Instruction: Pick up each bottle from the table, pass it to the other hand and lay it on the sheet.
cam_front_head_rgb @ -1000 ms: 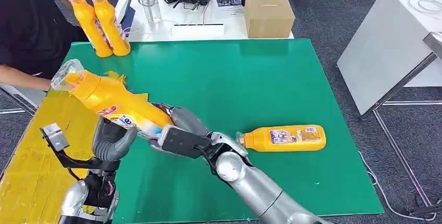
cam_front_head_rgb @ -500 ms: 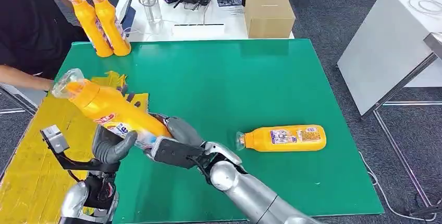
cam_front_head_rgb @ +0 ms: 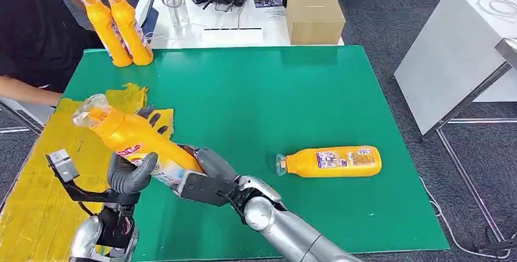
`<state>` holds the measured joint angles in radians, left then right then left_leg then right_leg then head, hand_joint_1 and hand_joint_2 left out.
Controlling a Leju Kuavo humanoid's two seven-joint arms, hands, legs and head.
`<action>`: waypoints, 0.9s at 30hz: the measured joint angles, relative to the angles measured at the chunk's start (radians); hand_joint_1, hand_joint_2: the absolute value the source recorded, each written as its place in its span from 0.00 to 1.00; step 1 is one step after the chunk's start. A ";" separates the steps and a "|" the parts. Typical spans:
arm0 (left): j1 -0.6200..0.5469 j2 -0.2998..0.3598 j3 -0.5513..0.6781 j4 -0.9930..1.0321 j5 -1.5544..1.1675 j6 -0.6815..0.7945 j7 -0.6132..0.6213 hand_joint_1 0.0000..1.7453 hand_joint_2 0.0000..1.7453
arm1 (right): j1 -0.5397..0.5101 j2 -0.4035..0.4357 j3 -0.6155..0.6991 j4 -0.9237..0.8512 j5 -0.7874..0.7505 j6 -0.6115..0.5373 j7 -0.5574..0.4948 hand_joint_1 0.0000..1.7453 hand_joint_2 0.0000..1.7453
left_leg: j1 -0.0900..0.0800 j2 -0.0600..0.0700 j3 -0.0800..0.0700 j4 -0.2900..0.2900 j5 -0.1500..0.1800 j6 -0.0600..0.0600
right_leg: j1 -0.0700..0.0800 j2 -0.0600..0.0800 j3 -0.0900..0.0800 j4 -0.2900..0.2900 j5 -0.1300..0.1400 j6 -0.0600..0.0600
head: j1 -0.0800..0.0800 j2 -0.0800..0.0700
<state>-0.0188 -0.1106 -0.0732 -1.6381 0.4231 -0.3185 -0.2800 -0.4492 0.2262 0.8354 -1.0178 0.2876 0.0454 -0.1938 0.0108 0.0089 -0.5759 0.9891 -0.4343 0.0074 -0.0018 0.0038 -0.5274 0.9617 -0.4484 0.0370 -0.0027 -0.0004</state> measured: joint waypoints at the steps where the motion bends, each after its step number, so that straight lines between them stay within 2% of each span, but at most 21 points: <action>1: 0.000 0.000 0.000 0.000 -0.002 -0.002 -0.002 1.00 1.00 | 0.000 0.000 0.000 0.002 0.000 0.000 -0.001 1.00 1.00 | 0.000 0.000 0.000 0.000 0.000 0.000 | 0.000 0.000 0.000 0.000 0.000 0.000 | 0.000 0.000; 11: 0.000 0.008 -0.013 0.000 -0.010 -0.007 -0.011 1.00 1.00 | -0.001 0.000 0.000 0.010 0.003 0.000 -0.011 1.00 1.00 | 0.000 0.000 0.000 0.000 0.000 0.000 | 0.000 0.000 0.000 0.000 0.000 0.000 | 0.000 0.000; 12: 0.000 0.009 -0.014 0.000 -0.012 -0.008 -0.012 1.00 1.00 | -0.001 0.000 0.000 0.010 0.005 0.000 -0.012 0.88 1.00 | 0.000 0.000 0.000 0.000 0.000 0.000 | 0.000 0.000 0.000 0.000 0.000 0.000 | 0.000 0.000; 13: 0.000 0.010 -0.014 0.000 -0.013 -0.010 -0.013 1.00 1.00 | -0.001 0.000 0.000 0.010 0.007 0.000 -0.013 0.07 1.00 | 0.000 0.000 0.000 0.000 0.000 0.000 | 0.000 0.000 0.000 0.000 0.000 0.000 | 0.000 0.000; 14: 0.000 0.011 -0.014 0.000 -0.014 -0.014 -0.014 1.00 1.00 | -0.001 0.000 0.000 0.010 0.011 -0.002 -0.014 0.00 1.00 | 0.000 0.000 0.000 0.000 0.000 0.000 | 0.000 0.000 0.000 0.000 0.000 0.000 | 0.000 0.000; 24: -0.003 0.021 -0.025 0.000 -0.039 -0.032 -0.021 1.00 1.00 | 0.000 -0.005 -0.008 0.011 0.039 -0.019 -0.008 0.00 1.00 | 0.000 0.000 0.000 0.000 0.000 0.000 | 0.000 0.000 0.000 0.000 0.000 0.000 | 0.000 0.000; 25: -0.003 0.021 -0.026 0.000 -0.039 -0.033 -0.021 1.00 1.00 | 0.000 -0.006 -0.008 0.011 0.040 -0.019 -0.008 0.00 0.00 | 0.000 0.000 0.000 0.000 0.000 0.000 | 0.000 0.000 0.000 0.000 0.000 0.000 | 0.000 0.000; 27: -0.003 0.021 -0.027 0.000 -0.040 -0.034 -0.021 1.00 1.00 | 0.000 -0.008 -0.009 0.011 0.040 -0.019 -0.008 0.00 0.00 | 0.000 0.000 0.000 0.000 0.000 0.000 | 0.000 0.000 0.000 0.000 0.000 0.000 | 0.000 0.000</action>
<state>-0.0217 -0.0896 -0.1007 -1.6381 0.3826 -0.3525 -0.3010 -0.4495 0.2182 0.8267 -1.0067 0.3273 0.0267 -0.2018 0.0108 0.0090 -0.5758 0.9892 -0.4344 0.0074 -0.0020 0.0038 -0.5278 0.9617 -0.4484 0.0370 -0.0027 -0.0004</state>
